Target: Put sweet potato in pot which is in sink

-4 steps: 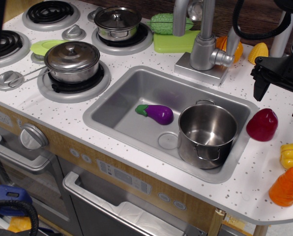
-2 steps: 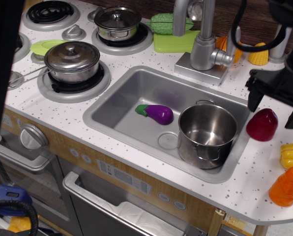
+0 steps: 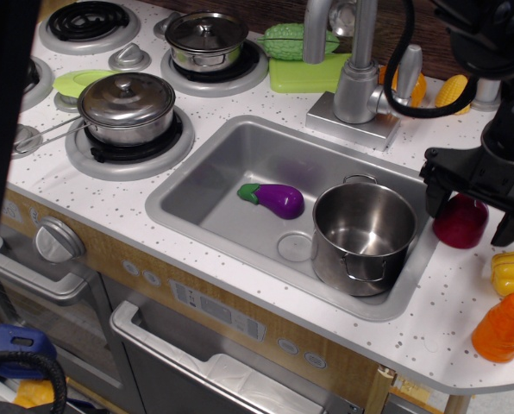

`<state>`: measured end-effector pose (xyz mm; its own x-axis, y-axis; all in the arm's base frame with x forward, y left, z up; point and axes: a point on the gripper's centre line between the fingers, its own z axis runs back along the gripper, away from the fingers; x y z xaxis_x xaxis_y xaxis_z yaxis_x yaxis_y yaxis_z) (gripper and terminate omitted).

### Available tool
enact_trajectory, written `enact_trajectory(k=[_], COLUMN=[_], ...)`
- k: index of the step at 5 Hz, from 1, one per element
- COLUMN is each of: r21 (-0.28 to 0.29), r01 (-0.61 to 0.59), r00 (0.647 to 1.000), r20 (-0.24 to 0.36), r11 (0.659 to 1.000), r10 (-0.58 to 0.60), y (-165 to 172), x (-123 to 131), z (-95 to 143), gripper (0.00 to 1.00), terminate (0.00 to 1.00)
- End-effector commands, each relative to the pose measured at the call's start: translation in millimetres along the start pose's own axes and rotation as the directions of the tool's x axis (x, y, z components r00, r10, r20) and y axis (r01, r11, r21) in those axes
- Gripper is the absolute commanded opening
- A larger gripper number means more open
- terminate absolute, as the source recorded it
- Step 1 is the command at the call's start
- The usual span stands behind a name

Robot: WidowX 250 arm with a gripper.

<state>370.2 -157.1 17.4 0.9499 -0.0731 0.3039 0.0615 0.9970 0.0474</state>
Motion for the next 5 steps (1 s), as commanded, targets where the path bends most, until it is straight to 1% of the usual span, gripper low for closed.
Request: enact_trajectory(k=[1,2,3,4,5], r21=[-0.051,-0.049,-0.05,-0.046,-0.053], r01=[-0.018,0.046,0.074,0.101,0.116], r00=[0.995,0.992,0.989,0.982,0.981], r20=[0.097,0.123,0.132,0.165,0.16], r11=[0.999,0.998,0.996,0.994,0.992], r10=[0.023,-0.039,-0.067,-0.093,-0.106], y=[10.7,11.1,10.0,7.9,11.0], x=[16.4,17.9,23.1,27.7,33.8], z=[21.5,21.6,26.2,18.6,19.2], gripper=[1.0,1.0,1.0,1.0,1.0], terminate=[0.0,0.0,0.0,0.0,0.0])
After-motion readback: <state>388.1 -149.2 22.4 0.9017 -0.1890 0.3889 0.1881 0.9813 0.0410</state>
